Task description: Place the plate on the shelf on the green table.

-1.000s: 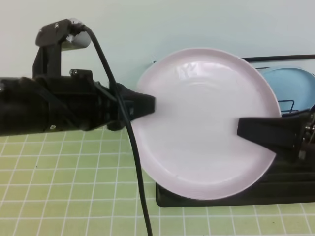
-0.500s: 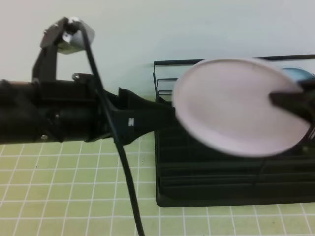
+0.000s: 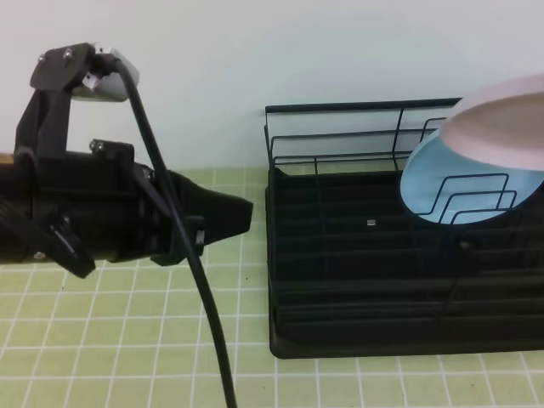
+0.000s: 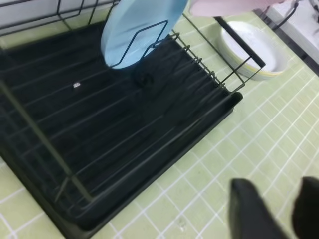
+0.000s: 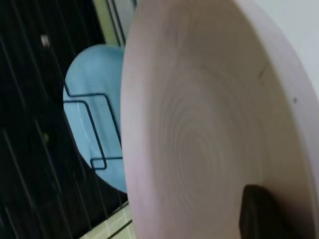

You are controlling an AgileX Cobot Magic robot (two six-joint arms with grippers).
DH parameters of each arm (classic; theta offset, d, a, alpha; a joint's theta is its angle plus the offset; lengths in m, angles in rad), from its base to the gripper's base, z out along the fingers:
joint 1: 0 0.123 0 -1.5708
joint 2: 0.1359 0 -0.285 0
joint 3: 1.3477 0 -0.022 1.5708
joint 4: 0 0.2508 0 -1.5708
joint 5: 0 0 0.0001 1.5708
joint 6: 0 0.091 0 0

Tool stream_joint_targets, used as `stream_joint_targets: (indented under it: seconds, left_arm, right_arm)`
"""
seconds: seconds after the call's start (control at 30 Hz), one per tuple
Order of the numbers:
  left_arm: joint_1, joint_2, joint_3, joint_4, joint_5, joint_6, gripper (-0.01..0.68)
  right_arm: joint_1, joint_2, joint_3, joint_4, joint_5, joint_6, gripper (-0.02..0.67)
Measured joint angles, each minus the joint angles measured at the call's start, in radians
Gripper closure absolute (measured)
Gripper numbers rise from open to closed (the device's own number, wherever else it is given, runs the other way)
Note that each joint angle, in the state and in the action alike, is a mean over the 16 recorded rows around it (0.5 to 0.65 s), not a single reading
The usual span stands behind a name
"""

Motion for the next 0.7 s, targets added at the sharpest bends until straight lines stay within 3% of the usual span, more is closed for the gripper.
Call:
stream_joint_targets:
  seconds: [0.27, 0.7]
  left_arm:
    - [0.000, -0.001, 0.000, 0.061, 0.009, -0.030, 0.661]
    - [0.000, -0.001, 0.000, 0.093, 0.023, -0.031, 0.673]
  right_arm:
    - [0.000, 0.126, -0.060, -0.091, 0.008, -0.034, 0.653]
    - [0.000, 0.257, -0.105, -0.115, -0.009, -0.058, 0.653]
